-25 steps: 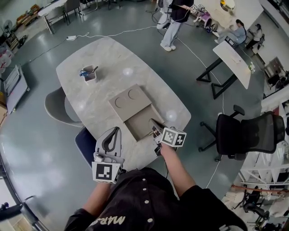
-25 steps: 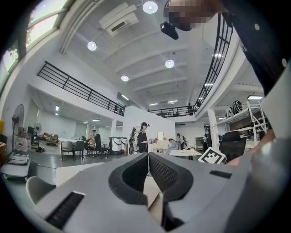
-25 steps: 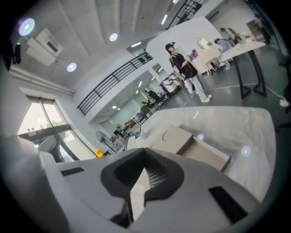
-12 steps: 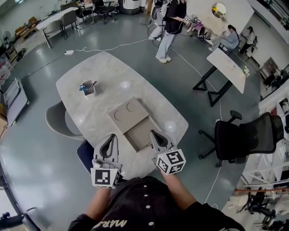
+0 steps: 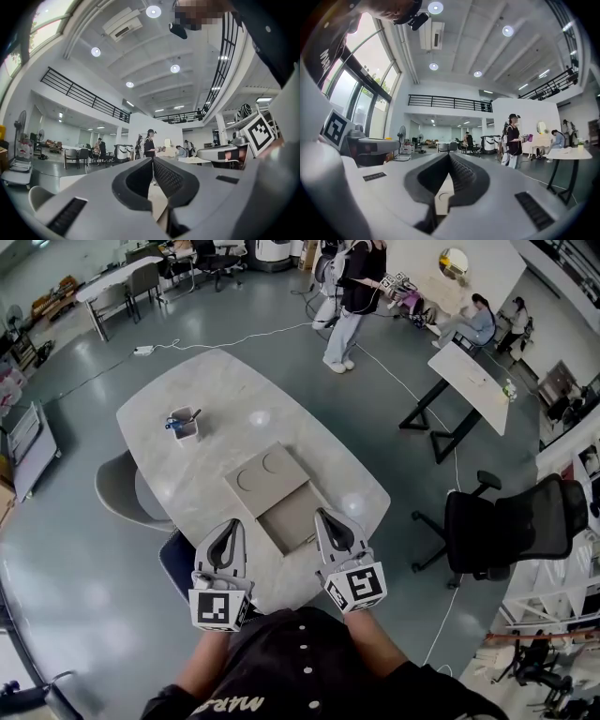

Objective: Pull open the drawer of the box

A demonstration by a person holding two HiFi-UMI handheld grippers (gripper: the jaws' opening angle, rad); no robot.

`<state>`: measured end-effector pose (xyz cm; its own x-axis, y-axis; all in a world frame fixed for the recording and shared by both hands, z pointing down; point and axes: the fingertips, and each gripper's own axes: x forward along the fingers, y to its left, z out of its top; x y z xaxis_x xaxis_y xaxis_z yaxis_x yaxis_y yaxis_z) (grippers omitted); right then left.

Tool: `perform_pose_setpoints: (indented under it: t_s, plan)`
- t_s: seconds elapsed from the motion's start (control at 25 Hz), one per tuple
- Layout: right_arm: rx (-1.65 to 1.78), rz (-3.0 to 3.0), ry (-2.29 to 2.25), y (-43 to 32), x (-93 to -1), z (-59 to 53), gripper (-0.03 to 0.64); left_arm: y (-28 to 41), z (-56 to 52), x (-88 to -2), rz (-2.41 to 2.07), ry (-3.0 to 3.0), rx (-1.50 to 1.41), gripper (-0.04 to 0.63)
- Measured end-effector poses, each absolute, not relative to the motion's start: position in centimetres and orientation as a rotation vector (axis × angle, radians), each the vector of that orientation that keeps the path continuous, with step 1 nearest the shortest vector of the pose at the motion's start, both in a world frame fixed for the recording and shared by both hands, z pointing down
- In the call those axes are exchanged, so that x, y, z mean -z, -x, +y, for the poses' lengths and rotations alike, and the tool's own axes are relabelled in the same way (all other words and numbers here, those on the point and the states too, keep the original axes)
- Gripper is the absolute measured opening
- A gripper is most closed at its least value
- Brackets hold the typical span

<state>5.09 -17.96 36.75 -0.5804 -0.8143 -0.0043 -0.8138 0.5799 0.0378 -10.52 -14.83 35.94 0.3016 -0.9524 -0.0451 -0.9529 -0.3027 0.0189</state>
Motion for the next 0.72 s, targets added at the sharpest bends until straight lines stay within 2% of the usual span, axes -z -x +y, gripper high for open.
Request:
perform_pose_setpoints:
  t_s: [0.72]
  plan:
    - [0.033,-2.769,-1.406,-4.32,-37.66,-18.54,-0.003,10.14,-14.82,-36.07,1.851,2.517,-0.048,0.017]
